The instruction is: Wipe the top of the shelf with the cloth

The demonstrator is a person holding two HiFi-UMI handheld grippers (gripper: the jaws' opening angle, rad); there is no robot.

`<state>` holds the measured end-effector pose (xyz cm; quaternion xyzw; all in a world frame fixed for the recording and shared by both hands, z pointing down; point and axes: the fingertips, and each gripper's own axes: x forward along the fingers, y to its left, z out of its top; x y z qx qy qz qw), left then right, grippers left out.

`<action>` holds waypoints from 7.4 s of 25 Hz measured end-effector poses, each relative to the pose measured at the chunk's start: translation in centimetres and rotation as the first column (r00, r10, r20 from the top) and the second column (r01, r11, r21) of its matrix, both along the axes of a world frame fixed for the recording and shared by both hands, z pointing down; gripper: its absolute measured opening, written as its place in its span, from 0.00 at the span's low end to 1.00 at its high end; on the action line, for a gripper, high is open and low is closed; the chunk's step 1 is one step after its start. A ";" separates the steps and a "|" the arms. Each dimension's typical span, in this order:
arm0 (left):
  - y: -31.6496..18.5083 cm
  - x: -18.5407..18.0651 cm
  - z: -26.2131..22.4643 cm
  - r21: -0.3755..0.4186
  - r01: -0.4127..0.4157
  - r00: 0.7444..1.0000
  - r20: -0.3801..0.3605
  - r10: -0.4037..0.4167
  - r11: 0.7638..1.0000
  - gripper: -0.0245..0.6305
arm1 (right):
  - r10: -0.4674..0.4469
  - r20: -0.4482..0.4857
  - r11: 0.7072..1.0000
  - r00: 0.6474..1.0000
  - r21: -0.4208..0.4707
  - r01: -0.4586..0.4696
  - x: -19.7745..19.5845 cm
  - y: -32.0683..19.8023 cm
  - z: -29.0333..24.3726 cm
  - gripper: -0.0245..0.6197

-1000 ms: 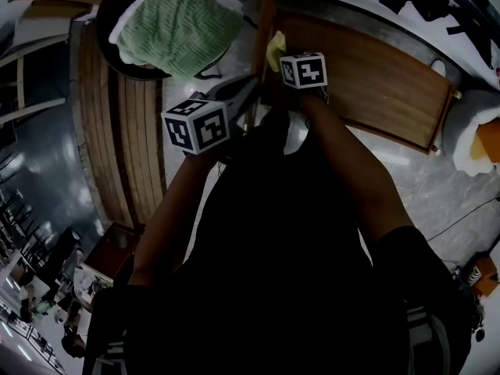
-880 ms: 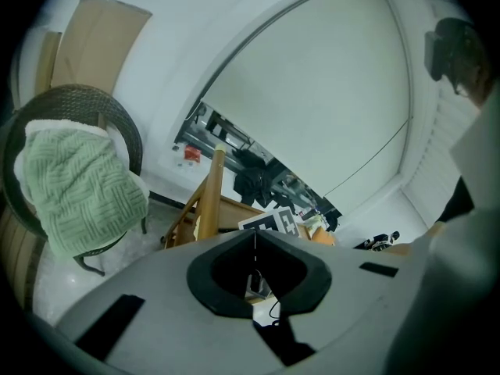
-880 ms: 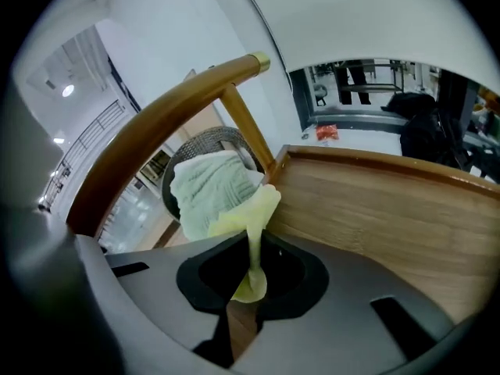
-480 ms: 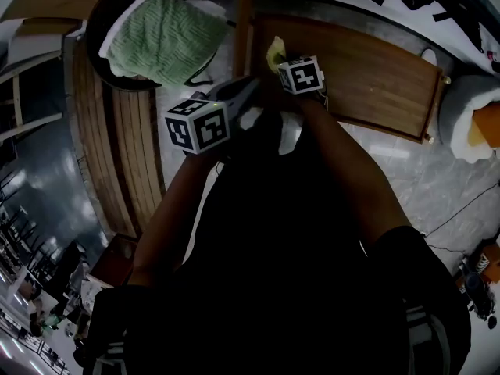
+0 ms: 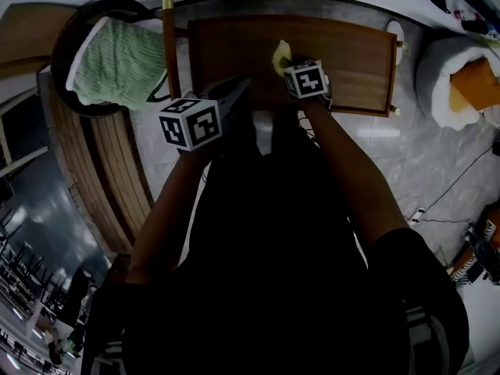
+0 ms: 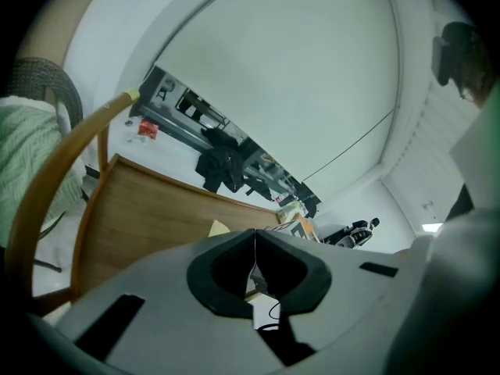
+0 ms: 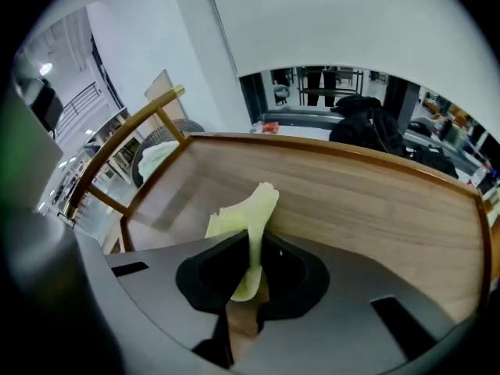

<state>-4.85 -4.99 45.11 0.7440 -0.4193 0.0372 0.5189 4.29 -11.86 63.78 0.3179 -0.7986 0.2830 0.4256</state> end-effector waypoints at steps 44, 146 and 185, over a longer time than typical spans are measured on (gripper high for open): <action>1.4 0.5 -0.3 0.002 0.082 0.996 -0.033 -0.081 0.997 0.06 | 0.004 0.281 1.000 0.960 0.022 -0.010 0.3 3.0 -7.5 0.11; 7.3 -8.5 -0.1 0.006 0.027 1.000 -0.014 -0.027 1.000 0.06 | -0.182 0.230 0.979 0.956 -0.047 0.198 -14.9 9.8 -3.5 0.11; 6.2 1.5 1.5 -0.038 -0.117 0.991 -0.071 0.114 0.992 0.06 | -0.062 0.040 0.997 0.997 -0.039 0.063 -2.0 7.6 0.4 0.11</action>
